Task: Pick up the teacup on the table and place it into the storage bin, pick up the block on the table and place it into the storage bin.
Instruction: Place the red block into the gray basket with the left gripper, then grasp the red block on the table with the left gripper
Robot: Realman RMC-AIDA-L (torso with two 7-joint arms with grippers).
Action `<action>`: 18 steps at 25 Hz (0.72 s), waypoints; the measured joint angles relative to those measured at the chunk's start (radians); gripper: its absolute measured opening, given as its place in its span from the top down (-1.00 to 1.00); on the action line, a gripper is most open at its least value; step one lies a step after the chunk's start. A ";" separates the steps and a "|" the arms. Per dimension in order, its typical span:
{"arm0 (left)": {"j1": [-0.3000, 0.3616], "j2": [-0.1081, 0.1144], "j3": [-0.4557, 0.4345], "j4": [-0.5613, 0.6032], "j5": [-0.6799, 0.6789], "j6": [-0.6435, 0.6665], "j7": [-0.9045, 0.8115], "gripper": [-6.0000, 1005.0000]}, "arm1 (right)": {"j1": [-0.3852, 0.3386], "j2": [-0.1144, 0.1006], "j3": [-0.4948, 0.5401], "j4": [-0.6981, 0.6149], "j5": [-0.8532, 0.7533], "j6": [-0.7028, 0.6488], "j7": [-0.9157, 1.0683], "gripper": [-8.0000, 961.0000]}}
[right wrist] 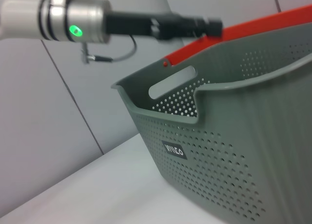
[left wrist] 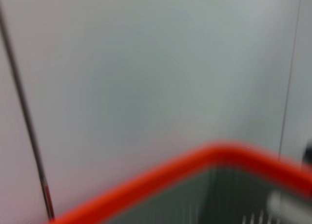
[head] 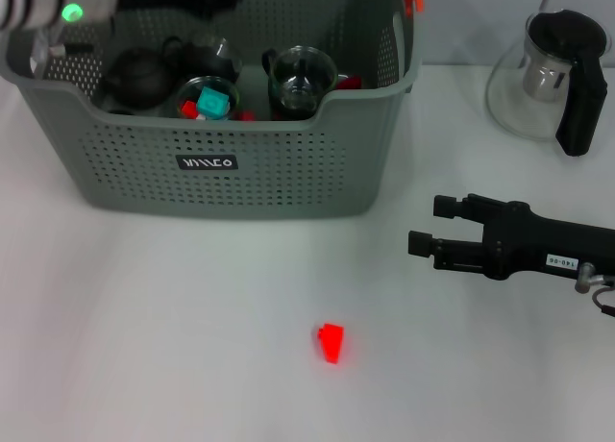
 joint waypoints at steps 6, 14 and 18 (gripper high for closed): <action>0.144 -0.003 -0.084 0.003 -0.580 0.120 0.220 0.11 | -0.003 0.000 0.000 0.001 0.002 0.000 -0.001 -0.93; 0.187 0.066 -0.219 -0.468 -1.039 0.626 0.665 -0.38 | -0.001 0.001 0.000 -0.002 0.004 -0.001 -0.002 -0.93; 0.258 0.042 -0.236 -0.519 -0.830 0.696 0.885 -0.35 | 0.006 0.002 -0.001 -0.001 0.004 -0.001 -0.001 -0.93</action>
